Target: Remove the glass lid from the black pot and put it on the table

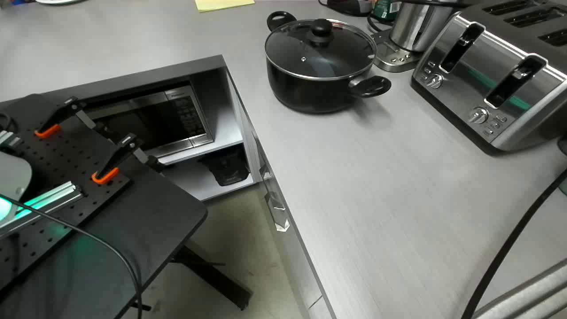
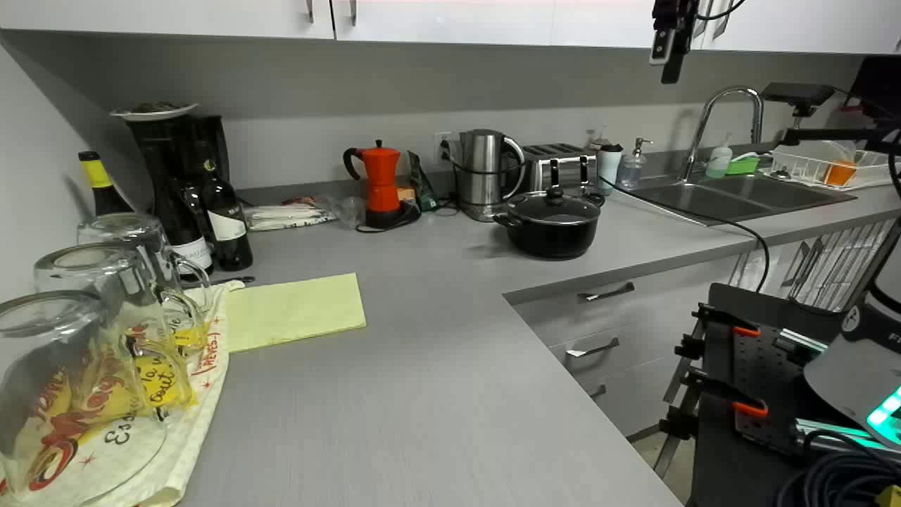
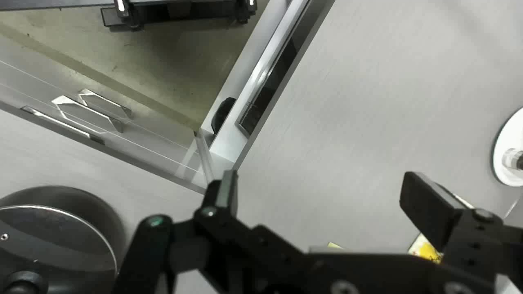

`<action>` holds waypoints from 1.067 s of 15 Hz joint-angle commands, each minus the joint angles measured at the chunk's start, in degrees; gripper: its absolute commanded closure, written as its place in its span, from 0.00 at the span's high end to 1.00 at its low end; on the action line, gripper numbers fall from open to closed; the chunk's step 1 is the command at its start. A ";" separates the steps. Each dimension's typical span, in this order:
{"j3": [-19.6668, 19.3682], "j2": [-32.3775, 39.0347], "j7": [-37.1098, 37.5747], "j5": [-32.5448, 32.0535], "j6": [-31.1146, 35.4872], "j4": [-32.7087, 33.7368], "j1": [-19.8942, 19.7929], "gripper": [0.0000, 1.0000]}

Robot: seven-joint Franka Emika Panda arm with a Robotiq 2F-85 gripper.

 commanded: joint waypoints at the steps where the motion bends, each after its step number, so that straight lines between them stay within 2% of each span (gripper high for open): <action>1: 0.90 0.13 -0.54 0.50 -0.26 0.20 -1.22 1.00; 9: 1.36 1.84 0.60 0.29 1.25 0.66 -1.78 1.00; 16: 3.92 14.46 12.54 -2.76 15.09 3.36 -6.33 1.00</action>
